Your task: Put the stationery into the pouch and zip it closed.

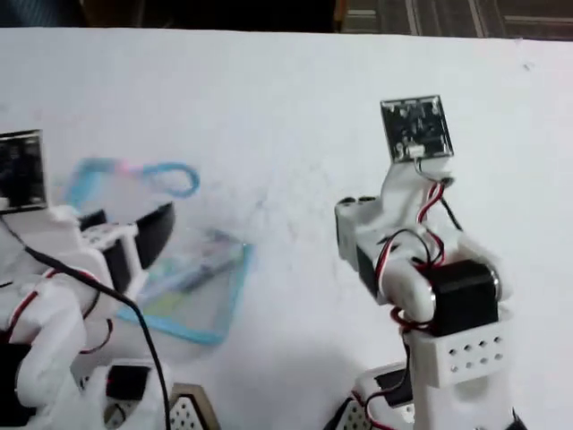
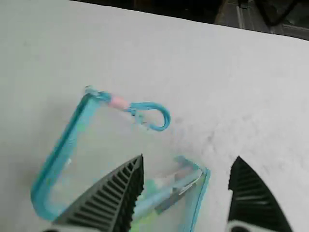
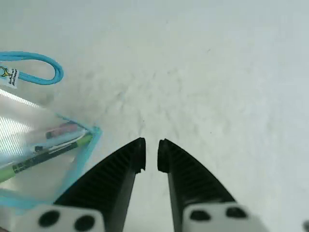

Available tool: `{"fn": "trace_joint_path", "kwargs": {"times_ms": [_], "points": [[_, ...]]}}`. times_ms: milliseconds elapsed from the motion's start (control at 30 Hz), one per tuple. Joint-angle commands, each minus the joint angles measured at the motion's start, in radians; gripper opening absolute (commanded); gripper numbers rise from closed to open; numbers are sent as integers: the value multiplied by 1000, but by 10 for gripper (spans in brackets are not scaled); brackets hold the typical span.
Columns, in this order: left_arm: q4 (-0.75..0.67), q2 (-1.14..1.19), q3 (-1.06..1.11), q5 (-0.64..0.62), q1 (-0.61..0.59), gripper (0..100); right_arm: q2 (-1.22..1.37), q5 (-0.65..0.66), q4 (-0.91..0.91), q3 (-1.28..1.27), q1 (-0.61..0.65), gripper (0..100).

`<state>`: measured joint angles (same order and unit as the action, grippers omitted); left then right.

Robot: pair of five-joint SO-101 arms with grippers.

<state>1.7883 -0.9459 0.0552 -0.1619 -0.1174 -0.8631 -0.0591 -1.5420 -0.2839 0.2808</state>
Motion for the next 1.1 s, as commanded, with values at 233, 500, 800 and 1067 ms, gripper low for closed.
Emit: {"fn": "trace_joint_path", "kwargs": {"times_ms": [233, 500, 800, 1067], "points": [[-8, 8, -28, 92, -179, 288, -240, 3, 105, -219, 5, 59], [-74, -124, 158, 216, -252, 39, -604, 180, 107, -563, -2, 59], [-430, -771, 870, 356, -252, 24, -921, 227, 240, -930, -108, 59], [-585, -828, 1177, 419, -334, 24, -880, 221, 245, -1083, -145, 59]]}}
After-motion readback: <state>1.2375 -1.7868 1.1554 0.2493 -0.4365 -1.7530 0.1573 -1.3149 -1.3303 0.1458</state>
